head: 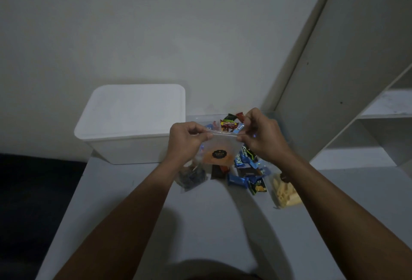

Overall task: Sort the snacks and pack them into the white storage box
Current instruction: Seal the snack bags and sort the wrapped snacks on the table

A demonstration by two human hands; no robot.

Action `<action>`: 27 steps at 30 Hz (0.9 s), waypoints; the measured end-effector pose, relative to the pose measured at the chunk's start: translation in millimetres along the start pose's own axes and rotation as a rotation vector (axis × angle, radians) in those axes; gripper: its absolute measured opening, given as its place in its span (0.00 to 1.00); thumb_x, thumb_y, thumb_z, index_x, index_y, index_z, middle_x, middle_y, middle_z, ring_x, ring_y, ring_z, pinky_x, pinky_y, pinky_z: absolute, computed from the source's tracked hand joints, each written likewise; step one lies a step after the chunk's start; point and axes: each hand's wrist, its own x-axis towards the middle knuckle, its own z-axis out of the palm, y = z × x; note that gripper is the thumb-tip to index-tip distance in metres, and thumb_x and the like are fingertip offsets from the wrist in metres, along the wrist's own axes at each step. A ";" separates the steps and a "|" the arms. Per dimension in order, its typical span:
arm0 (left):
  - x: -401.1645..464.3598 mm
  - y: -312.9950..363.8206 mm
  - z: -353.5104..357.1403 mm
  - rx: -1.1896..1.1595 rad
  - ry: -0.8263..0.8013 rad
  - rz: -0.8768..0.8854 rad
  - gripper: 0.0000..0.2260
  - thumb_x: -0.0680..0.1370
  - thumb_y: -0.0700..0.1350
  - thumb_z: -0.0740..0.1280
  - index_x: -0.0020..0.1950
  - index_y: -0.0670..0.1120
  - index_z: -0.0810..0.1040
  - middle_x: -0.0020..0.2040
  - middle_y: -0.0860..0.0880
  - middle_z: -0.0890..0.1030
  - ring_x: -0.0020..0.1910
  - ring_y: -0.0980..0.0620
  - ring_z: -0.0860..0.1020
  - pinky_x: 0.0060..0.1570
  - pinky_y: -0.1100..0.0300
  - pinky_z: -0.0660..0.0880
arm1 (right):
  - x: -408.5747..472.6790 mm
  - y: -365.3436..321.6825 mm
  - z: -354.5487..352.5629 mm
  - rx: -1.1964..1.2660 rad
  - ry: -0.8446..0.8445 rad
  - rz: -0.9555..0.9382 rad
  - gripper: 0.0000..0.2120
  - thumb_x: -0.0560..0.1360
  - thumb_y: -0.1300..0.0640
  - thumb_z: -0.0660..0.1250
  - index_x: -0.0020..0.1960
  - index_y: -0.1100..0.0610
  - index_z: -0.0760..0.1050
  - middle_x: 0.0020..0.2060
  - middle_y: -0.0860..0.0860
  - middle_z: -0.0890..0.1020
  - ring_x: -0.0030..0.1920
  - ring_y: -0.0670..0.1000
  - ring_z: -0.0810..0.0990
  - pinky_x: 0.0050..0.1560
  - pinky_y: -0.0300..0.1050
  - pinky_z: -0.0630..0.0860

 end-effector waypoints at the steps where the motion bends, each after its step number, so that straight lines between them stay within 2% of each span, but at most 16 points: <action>1: 0.8 0.0 -0.5 0.012 0.005 0.004 0.04 0.68 0.38 0.77 0.38 0.45 0.84 0.37 0.48 0.84 0.40 0.51 0.83 0.46 0.58 0.80 | 0.6 -1.0 -0.2 0.023 0.003 0.012 0.24 0.69 0.67 0.75 0.40 0.46 0.62 0.37 0.53 0.83 0.39 0.46 0.82 0.37 0.29 0.74; 3: 2.0 0.5 -0.7 0.009 0.000 0.009 0.04 0.67 0.37 0.77 0.37 0.43 0.84 0.36 0.48 0.84 0.38 0.52 0.83 0.45 0.60 0.79 | 1.0 -1.2 0.0 0.048 0.001 0.023 0.23 0.68 0.67 0.75 0.40 0.48 0.63 0.36 0.52 0.84 0.39 0.44 0.82 0.38 0.29 0.75; 6: 3.7 1.7 -3.1 -0.024 -0.042 0.009 0.05 0.67 0.35 0.77 0.37 0.43 0.84 0.36 0.48 0.84 0.36 0.53 0.82 0.44 0.61 0.79 | 1.9 -1.4 -2.0 0.033 -0.027 0.024 0.23 0.68 0.67 0.75 0.39 0.50 0.62 0.37 0.55 0.83 0.41 0.49 0.84 0.42 0.47 0.80; 8: 5.6 0.5 -4.5 -0.041 -0.074 -0.002 0.05 0.67 0.36 0.77 0.37 0.44 0.84 0.36 0.47 0.84 0.38 0.52 0.83 0.46 0.59 0.79 | 2.5 -2.2 -3.9 0.023 -0.045 0.024 0.24 0.68 0.68 0.75 0.38 0.49 0.61 0.37 0.57 0.82 0.41 0.51 0.84 0.43 0.54 0.80; 11: 8.1 0.2 -1.2 -0.050 -0.026 0.001 0.06 0.67 0.39 0.78 0.41 0.46 0.83 0.40 0.48 0.84 0.41 0.51 0.82 0.47 0.58 0.79 | 4.6 -2.8 -6.3 0.032 -0.015 0.029 0.24 0.68 0.66 0.76 0.38 0.49 0.62 0.36 0.56 0.82 0.41 0.50 0.84 0.41 0.51 0.81; 13: 6.2 2.7 4.6 -0.011 0.107 0.019 0.09 0.68 0.43 0.78 0.42 0.44 0.79 0.38 0.50 0.79 0.38 0.55 0.76 0.41 0.67 0.75 | 4.3 -2.1 -5.6 0.058 0.017 0.046 0.22 0.68 0.67 0.76 0.39 0.51 0.63 0.36 0.53 0.82 0.40 0.47 0.83 0.40 0.46 0.80; 15: 1.3 7.6 12.0 0.011 0.170 -0.021 0.13 0.70 0.49 0.76 0.36 0.42 0.76 0.33 0.49 0.76 0.31 0.55 0.72 0.34 0.66 0.72 | 2.4 -1.4 -2.6 0.068 0.038 0.052 0.20 0.69 0.66 0.75 0.40 0.53 0.64 0.35 0.50 0.82 0.40 0.45 0.83 0.40 0.45 0.80; 17: -1.5 10.1 19.5 -0.008 0.054 -0.119 0.17 0.71 0.52 0.74 0.32 0.39 0.77 0.29 0.45 0.77 0.27 0.53 0.75 0.32 0.60 0.75 | -0.3 -0.8 2.9 0.054 0.046 0.031 0.19 0.69 0.66 0.75 0.41 0.54 0.64 0.35 0.50 0.83 0.39 0.45 0.83 0.40 0.46 0.80; 20: -4.2 14.0 25.5 -0.246 -0.089 -0.306 0.13 0.74 0.47 0.72 0.36 0.38 0.80 0.31 0.42 0.79 0.24 0.54 0.77 0.25 0.64 0.76 | -3.3 -1.2 10.7 0.030 0.064 -0.018 0.20 0.69 0.65 0.75 0.41 0.54 0.63 0.35 0.51 0.83 0.38 0.48 0.82 0.39 0.47 0.78; 23: -2.6 10.6 25.7 -0.366 -0.123 -0.366 0.08 0.75 0.43 0.71 0.39 0.39 0.80 0.35 0.41 0.81 0.28 0.52 0.79 0.30 0.62 0.79 | -5.1 0.3 16.5 0.036 0.074 -0.040 0.19 0.68 0.66 0.75 0.41 0.53 0.64 0.35 0.52 0.82 0.39 0.51 0.81 0.38 0.46 0.78; 27: -1.0 3.5 24.9 -0.379 -0.121 -0.383 0.05 0.76 0.39 0.69 0.39 0.42 0.81 0.36 0.45 0.82 0.33 0.53 0.80 0.33 0.63 0.78 | -8.7 -1.3 19.7 0.098 0.048 -0.036 0.19 0.68 0.65 0.75 0.41 0.52 0.66 0.35 0.51 0.81 0.37 0.50 0.80 0.39 0.45 0.78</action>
